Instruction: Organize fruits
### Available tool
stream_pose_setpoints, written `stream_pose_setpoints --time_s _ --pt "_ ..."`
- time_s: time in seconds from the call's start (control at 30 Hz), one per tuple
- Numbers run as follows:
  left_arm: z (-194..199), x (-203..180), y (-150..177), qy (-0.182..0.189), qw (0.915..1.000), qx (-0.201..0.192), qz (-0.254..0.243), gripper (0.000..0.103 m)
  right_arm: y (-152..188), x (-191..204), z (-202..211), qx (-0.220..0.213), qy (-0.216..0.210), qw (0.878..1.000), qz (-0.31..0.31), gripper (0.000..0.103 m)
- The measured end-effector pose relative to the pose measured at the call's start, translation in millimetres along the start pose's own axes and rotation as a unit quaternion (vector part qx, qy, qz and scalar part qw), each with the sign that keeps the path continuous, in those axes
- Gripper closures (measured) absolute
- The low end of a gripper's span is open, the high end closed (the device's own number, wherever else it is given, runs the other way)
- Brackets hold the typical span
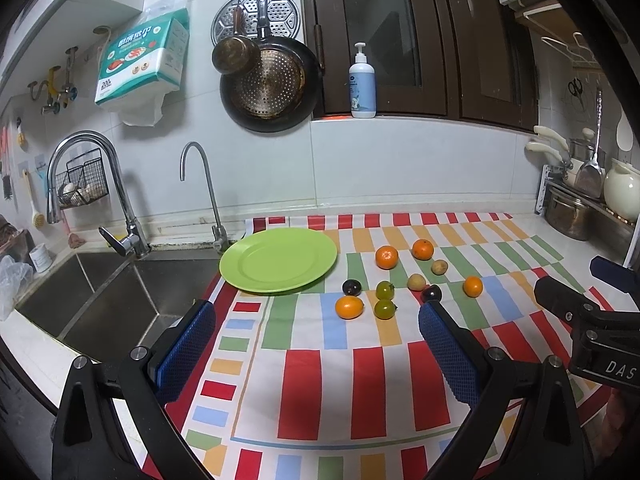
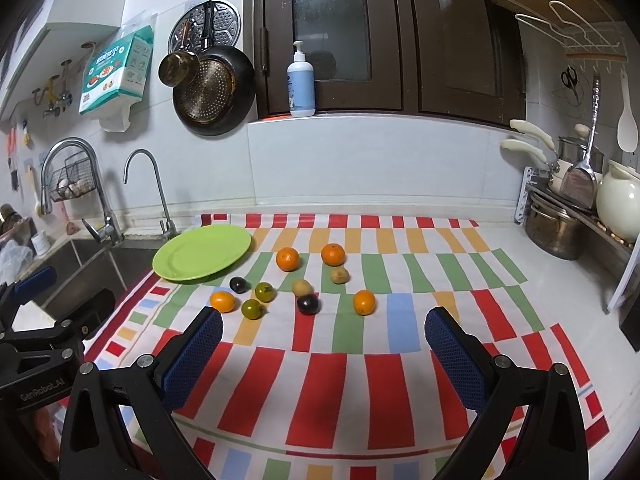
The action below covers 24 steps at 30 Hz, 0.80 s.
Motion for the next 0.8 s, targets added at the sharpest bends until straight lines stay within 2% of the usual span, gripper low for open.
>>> stream_pose_setpoints --time_s 0.37,0.6,0.8 --pt "-15.6 6.7 -2.7 0.000 1.0000 0.005 -0.004 0.000 -6.6 5.1 -16.7 0.004 -0.006 1.000 0.004 0.000" --pt "-35.0 10.5 -10.2 -0.007 0.9996 0.001 -0.028 0.000 -13.3 10.5 -38.4 0.015 -0.014 1.000 0.008 0.000" --pt "-59.6 12.2 -17.0 0.001 0.9991 0.012 -0.040 0.000 -20.3 15.1 -58.8 0.018 -0.017 1.000 0.010 0.001"
Point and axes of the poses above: each gripper's, at about its wrist camera, not at the fingertips, and z roughly against the way its jaws point, x to its left, y to its underside, the point moved 1 cm from there along -z, roughly the way its jaws point, and after that the axes turned 8 degrees about z, right-handed, at the moved point
